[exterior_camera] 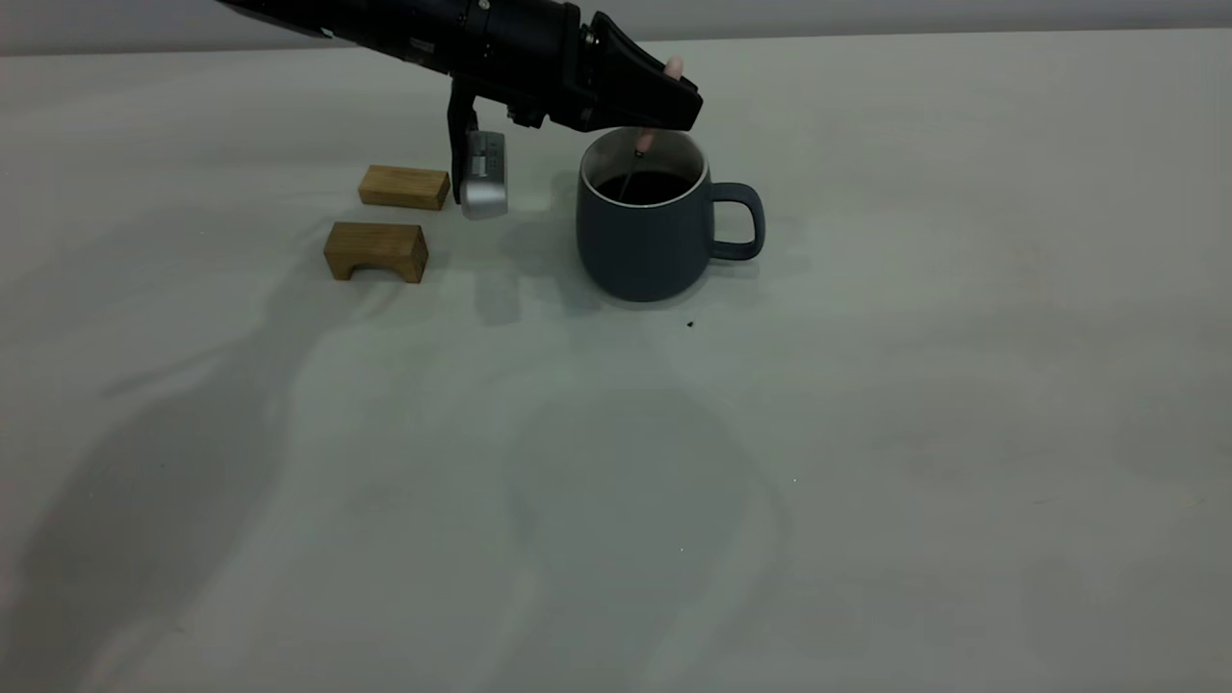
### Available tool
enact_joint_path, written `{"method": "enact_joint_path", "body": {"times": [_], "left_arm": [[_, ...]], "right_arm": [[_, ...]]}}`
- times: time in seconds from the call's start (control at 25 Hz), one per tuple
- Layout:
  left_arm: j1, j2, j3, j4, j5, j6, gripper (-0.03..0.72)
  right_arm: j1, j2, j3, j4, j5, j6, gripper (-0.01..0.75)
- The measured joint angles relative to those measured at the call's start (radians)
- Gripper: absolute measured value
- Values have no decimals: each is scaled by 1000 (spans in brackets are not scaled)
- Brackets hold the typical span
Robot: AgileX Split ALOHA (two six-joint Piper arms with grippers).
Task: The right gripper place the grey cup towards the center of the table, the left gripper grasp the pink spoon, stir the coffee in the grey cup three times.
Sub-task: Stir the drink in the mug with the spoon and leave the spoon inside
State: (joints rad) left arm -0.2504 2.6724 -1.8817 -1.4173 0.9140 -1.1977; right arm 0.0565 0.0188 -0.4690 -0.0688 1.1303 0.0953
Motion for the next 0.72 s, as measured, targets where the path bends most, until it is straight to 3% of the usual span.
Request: {"method": "enact_joint_path", "body": {"times": [0.2, 0.4, 0.72], "left_arm": [[-33, 0, 0, -73, -97, 72, 149], [-72, 0, 0, -130, -115, 183, 149], [-79, 0, 0, -100, 20, 170, 149]], "right_arm": [[0, 0, 0, 0, 0, 0, 438], [0, 0, 0, 1, 0, 0, 438], [0, 0, 0, 1, 0, 0, 438]]}}
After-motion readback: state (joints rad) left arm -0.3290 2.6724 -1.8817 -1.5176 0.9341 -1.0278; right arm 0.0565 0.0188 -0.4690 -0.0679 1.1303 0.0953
